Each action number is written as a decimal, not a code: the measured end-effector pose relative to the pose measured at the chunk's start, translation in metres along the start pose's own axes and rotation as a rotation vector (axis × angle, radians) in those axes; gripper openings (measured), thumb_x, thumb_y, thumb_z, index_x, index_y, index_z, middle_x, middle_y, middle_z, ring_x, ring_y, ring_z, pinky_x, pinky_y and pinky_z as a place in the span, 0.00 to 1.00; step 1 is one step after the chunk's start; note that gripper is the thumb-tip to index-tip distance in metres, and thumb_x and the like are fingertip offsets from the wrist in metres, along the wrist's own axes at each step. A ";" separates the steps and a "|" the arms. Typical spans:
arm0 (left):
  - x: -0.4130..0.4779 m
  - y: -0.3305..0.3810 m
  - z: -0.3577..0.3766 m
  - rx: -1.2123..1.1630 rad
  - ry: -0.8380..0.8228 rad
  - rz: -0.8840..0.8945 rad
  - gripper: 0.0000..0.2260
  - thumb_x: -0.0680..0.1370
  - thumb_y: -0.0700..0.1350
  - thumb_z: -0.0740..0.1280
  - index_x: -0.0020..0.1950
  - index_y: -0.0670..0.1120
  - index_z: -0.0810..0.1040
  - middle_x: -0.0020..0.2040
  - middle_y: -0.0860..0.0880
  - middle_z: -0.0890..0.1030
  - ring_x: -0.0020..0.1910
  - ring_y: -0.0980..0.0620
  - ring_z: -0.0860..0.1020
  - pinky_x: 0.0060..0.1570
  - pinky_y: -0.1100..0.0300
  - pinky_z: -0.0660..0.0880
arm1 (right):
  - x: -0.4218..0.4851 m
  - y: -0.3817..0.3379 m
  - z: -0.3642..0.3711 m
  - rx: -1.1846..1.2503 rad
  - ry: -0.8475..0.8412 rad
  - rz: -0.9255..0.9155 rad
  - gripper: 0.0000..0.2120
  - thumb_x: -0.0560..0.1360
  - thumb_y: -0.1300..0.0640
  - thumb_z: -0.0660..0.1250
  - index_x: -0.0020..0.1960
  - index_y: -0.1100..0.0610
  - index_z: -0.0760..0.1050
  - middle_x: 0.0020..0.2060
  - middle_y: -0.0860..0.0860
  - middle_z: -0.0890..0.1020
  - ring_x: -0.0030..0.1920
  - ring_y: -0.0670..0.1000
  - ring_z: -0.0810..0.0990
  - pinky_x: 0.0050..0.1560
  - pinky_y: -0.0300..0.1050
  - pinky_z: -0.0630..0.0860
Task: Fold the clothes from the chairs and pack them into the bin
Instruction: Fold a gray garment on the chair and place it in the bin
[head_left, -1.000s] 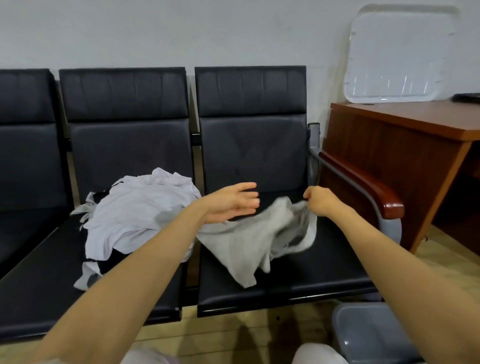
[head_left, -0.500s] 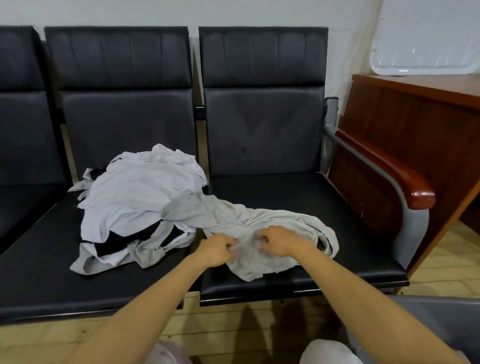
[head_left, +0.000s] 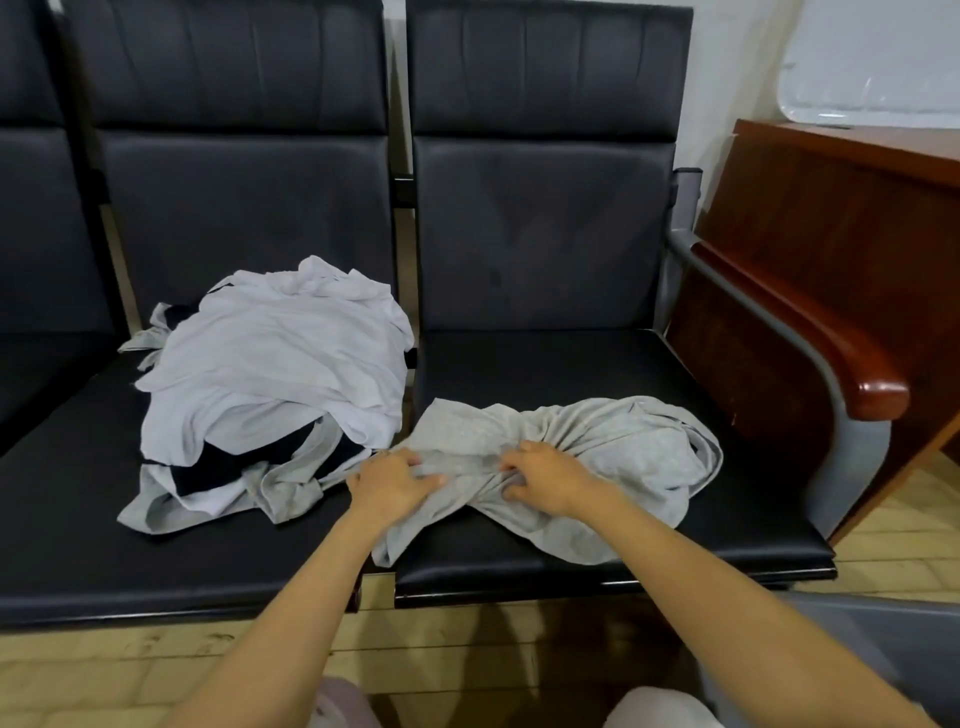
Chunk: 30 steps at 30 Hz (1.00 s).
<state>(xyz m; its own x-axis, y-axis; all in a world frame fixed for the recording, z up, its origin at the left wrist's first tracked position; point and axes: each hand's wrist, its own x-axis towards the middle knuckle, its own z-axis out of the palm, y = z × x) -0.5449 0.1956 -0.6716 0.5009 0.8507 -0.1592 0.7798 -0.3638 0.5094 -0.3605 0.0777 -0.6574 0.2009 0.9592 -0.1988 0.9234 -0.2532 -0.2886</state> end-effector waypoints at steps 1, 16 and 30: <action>0.000 -0.001 0.000 -0.055 0.003 0.033 0.14 0.74 0.55 0.70 0.54 0.48 0.78 0.52 0.49 0.79 0.56 0.48 0.77 0.52 0.57 0.69 | 0.001 -0.001 0.001 0.002 0.073 0.020 0.10 0.77 0.54 0.65 0.57 0.55 0.75 0.56 0.52 0.76 0.57 0.53 0.75 0.56 0.48 0.73; -0.004 0.003 0.004 -0.218 -0.027 0.020 0.10 0.74 0.48 0.72 0.45 0.46 0.74 0.41 0.51 0.75 0.43 0.53 0.75 0.39 0.62 0.67 | -0.038 -0.010 -0.027 0.225 0.085 -0.092 0.08 0.74 0.47 0.68 0.47 0.50 0.74 0.45 0.47 0.78 0.45 0.47 0.78 0.48 0.44 0.77; -0.015 0.011 0.003 -0.548 -0.020 0.055 0.04 0.80 0.41 0.63 0.46 0.43 0.69 0.44 0.44 0.79 0.39 0.50 0.79 0.37 0.64 0.73 | -0.031 -0.024 -0.019 0.269 0.167 0.202 0.12 0.81 0.57 0.57 0.49 0.63 0.76 0.42 0.56 0.79 0.41 0.53 0.76 0.49 0.53 0.75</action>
<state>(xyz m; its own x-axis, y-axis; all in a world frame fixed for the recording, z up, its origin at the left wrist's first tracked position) -0.5428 0.1777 -0.6660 0.5469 0.8265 -0.1335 0.4455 -0.1523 0.8822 -0.3825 0.0562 -0.6261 0.4415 0.8880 -0.1283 0.7452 -0.4426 -0.4988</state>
